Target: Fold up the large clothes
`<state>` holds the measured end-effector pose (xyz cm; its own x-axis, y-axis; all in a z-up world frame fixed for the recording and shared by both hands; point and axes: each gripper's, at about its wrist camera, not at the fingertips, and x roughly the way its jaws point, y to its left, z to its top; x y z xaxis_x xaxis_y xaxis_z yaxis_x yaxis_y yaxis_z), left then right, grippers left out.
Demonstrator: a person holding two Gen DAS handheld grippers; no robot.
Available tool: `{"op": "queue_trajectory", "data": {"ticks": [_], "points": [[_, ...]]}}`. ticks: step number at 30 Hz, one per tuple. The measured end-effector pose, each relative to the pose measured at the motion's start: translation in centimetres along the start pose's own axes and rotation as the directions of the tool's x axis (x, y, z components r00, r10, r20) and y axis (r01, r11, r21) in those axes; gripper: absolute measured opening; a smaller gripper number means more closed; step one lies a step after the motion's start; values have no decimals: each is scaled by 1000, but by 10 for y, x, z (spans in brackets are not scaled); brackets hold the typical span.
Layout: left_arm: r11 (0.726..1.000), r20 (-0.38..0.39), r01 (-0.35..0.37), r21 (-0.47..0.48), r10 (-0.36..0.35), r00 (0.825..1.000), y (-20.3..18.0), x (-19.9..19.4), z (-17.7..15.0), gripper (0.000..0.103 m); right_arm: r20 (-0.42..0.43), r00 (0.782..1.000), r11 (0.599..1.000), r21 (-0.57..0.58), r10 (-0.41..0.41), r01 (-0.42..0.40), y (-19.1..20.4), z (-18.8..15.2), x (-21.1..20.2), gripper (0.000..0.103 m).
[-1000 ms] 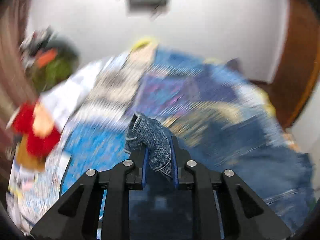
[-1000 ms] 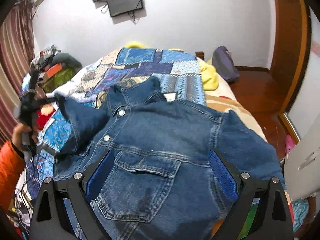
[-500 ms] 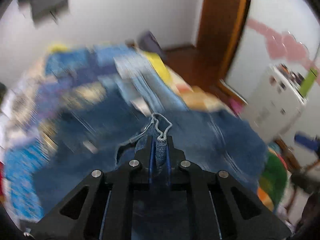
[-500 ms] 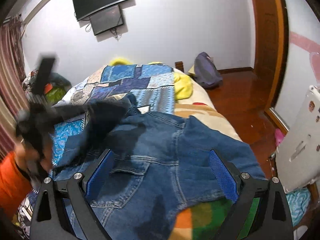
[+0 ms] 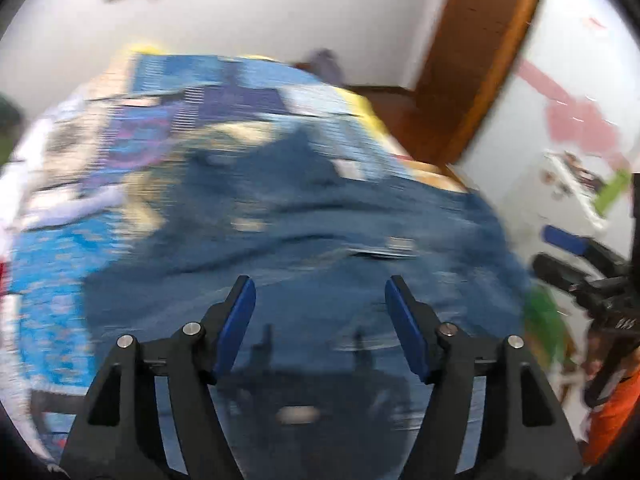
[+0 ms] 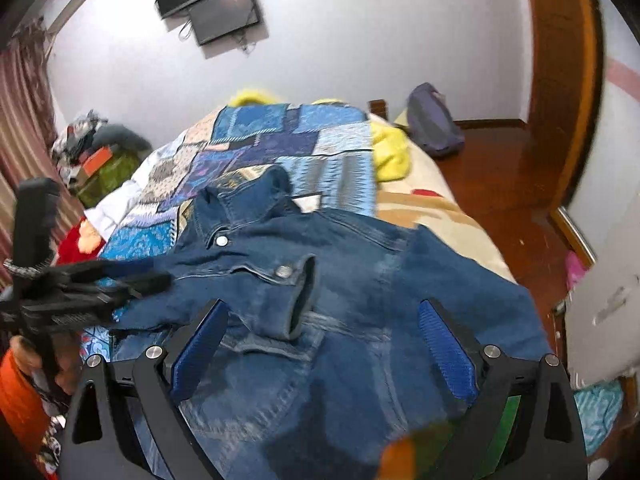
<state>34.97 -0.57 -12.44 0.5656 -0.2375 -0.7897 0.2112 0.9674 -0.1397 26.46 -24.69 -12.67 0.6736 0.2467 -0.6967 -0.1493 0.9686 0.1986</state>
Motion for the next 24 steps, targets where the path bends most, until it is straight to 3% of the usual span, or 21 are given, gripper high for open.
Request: {"op": "queue_trajectory", "data": {"ticks": [3,4,8,12,14,16,19,24], "points": [[986,-37,-160,-50,158,987,56,2,-10,67,-36,999,999,-47,18,-20,23,12,30,95],[981,-54,-185,-62,182,982,69,6,-14,67,-54,998,998,-60,30,-34,32,14,42,95],[957,-177,-269,-107,248,952,120,34,-45,67,-167,985,993,-101,46,-63,58,17,92,95],[946,-272,-308,-99,272,923,143,63,-79,68,-277,959,977,-214,-59,-1,73,7,148,95],[940,-229,-313,-136,278,933,149,62,-90,82,-328,936,967,-251,-123,39,71,-1,166,95],[936,-213,-326,-131,294,932,151,61,-95,88,-361,930,981,-196,-74,2,58,-2,171,96],[935,-209,-313,-166,276,938,157,61,-102,92,-380,923,990,-139,-55,2,41,0,169,100],[923,-231,-303,-236,249,940,171,62,-110,98,-360,929,986,-161,-90,34,33,-2,151,100]]}}
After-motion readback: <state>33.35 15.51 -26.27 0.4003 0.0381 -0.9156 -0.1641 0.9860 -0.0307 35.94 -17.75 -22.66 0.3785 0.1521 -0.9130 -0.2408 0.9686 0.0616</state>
